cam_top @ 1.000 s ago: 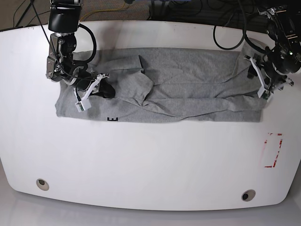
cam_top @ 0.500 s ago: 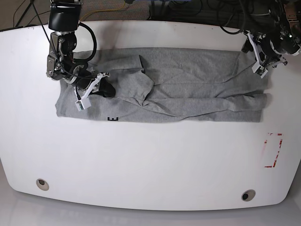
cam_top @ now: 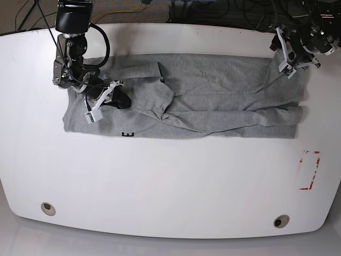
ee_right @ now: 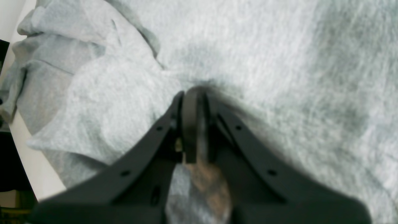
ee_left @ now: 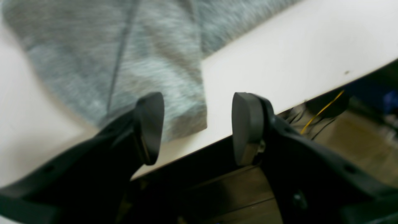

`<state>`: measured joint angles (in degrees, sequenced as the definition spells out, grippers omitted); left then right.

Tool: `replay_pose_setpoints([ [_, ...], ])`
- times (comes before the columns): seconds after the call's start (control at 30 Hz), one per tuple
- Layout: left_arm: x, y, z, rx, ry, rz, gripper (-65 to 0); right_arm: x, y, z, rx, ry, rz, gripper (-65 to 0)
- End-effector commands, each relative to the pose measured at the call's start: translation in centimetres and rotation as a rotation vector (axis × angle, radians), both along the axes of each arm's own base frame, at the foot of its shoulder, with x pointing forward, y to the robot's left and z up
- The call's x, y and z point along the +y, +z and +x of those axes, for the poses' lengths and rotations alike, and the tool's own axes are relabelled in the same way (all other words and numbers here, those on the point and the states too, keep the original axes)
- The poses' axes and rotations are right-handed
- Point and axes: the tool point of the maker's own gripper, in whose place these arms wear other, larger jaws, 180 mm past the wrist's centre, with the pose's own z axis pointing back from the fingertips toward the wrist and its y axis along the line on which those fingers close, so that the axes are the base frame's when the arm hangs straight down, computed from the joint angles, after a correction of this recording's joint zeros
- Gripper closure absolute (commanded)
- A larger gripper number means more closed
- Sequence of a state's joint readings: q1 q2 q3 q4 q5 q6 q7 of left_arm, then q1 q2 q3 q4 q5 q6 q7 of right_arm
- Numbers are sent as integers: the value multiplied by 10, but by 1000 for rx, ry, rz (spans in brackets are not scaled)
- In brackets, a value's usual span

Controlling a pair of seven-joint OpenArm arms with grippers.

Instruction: Layout the t-shirt on the table in an organized manner, then fold the t-shirt properly

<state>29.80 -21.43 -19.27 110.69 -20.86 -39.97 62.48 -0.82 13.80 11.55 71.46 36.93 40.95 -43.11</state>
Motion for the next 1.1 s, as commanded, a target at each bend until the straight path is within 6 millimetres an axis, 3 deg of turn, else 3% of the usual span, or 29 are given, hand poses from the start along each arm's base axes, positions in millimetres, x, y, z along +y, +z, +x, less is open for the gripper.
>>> replay_pose_setpoints([
  [0.0, 1, 3, 4, -22, -33, 36, -326, -9, -24, -25, 120, 57, -102, -51],
  [0.2, -7, -4, 4, -30, -44, 58, -326, -9, -24, -24, 120, 55, -102, -51],
  [1.07, 25, -4, 12, -34, -44, 272, -326, -9, -24, -25, 121, 54, -101, -51],
])
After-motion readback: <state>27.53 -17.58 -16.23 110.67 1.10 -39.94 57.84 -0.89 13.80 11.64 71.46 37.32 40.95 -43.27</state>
